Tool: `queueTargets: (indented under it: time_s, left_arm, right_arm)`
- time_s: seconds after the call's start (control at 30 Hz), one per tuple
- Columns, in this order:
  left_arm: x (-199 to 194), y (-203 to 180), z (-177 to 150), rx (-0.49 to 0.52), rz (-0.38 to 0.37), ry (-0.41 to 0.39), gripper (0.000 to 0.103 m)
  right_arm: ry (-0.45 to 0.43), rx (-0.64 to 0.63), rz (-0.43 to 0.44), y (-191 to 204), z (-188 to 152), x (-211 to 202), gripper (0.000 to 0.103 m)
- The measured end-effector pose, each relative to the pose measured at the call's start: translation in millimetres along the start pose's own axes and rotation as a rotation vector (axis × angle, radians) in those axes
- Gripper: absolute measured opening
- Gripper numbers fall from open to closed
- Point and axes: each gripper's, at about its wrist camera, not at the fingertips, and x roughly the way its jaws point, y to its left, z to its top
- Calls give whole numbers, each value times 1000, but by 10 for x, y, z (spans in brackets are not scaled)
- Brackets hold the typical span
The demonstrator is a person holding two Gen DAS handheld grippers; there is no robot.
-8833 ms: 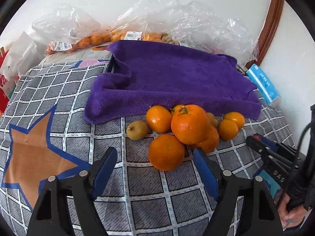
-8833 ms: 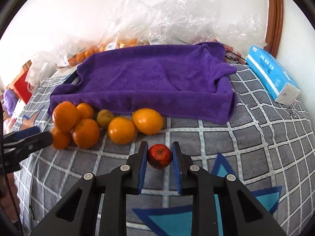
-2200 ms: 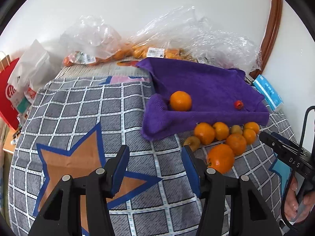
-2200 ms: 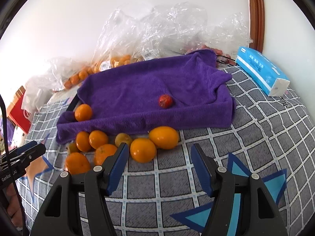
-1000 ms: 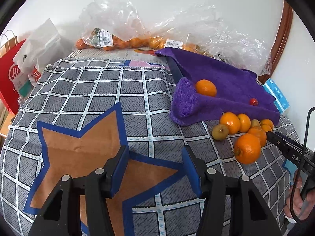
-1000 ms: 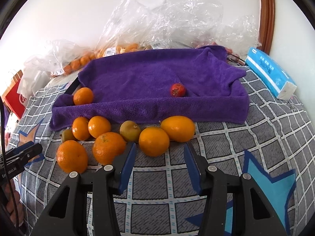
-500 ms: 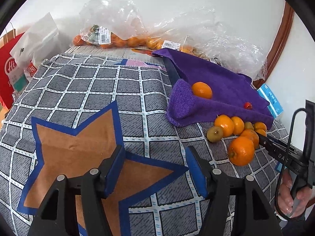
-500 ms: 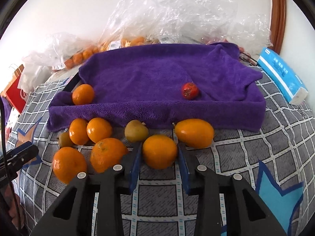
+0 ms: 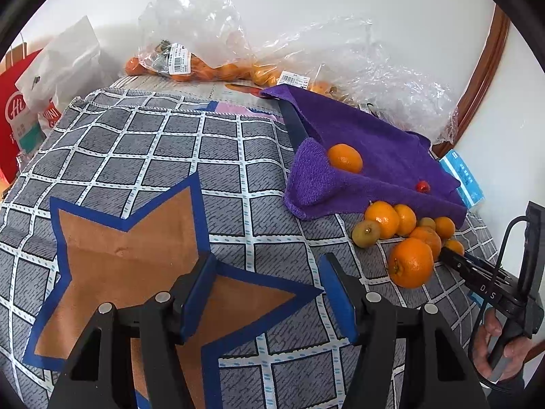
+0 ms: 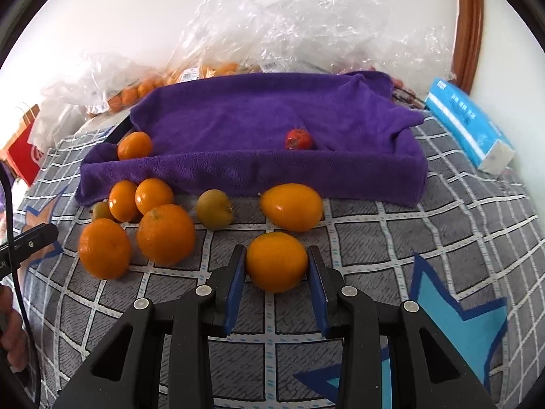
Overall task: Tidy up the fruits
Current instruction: 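Grasp the large orange with the right gripper, then hold the large orange in the right gripper while the left gripper approaches the small brown pear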
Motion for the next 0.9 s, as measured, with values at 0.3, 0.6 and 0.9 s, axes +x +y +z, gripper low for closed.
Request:
queueTargets:
  time_s: [0.3, 0.6, 0.9]
  left_arm:
    - [23, -66, 1, 40, -9, 17, 70]
    - [-20, -196, -24, 91, 9, 38, 68]
    - [-105, -476, 136, 110, 23, 18, 68]
  right_arm:
    - [-3, 11, 5, -15, 0, 6, 35]
    - [-25, 4, 8, -46, -9, -49, 35]
    - [-41, 55, 50, -157, -9, -87, 35]
